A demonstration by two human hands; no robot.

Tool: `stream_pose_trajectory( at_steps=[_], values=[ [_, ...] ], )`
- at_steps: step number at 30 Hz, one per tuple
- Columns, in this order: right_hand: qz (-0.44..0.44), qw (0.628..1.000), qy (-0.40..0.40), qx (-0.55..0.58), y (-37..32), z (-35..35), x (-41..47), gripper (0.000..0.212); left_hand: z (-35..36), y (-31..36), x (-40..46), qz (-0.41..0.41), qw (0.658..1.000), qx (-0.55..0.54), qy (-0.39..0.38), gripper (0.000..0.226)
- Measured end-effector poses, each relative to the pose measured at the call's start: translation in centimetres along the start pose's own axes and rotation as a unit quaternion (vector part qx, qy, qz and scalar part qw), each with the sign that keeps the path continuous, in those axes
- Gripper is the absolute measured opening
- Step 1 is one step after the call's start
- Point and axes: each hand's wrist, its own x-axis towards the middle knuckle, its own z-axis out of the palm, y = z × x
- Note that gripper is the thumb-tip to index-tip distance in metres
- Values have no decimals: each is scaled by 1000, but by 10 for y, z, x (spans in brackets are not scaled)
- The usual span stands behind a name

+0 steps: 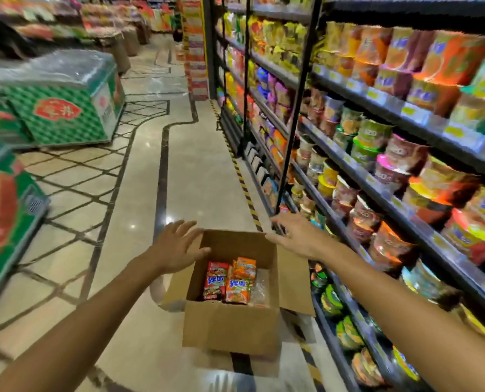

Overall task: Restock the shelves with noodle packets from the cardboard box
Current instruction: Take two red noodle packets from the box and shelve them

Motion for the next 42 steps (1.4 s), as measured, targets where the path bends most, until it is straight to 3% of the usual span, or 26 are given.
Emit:
stream_pose_trajectory(
  at_steps=[3, 6, 10, 13, 15, 21, 33, 42],
  values=[
    [0, 999, -35, 0, -17, 25, 32, 73, 24, -41, 0, -26, 1000, 0, -14, 95],
    [-7, 998, -61, 3, -19, 49, 62, 75, 38, -60, 4, -40, 999, -11, -25, 83],
    [-3, 997, -81, -1, -10, 69, 100, 70, 51, -68, 28, -47, 997, -30, -46, 107],
    [-7, 995, -95, 8, 5, 82, 135, 68, 65, -75, 62, -52, 995, -52, -60, 112],
    [-2, 994, -104, 24, 21, 93, 162, 70, 69, -75, 91, -49, 995, -50, -73, 108],
    [36, 987, -139, 74, 69, 124, 252, 67, 84, -79, 195, -52, 990, -60, -120, 67],
    [108, 966, -186, 142, 151, 204, 372, 63, 177, -96, 368, -68, 965, -128, -220, 58],
    [176, 952, -159, 192, 198, 339, 445, 56, 352, -139, 466, -120, 934, -203, -269, 64]
  ],
)
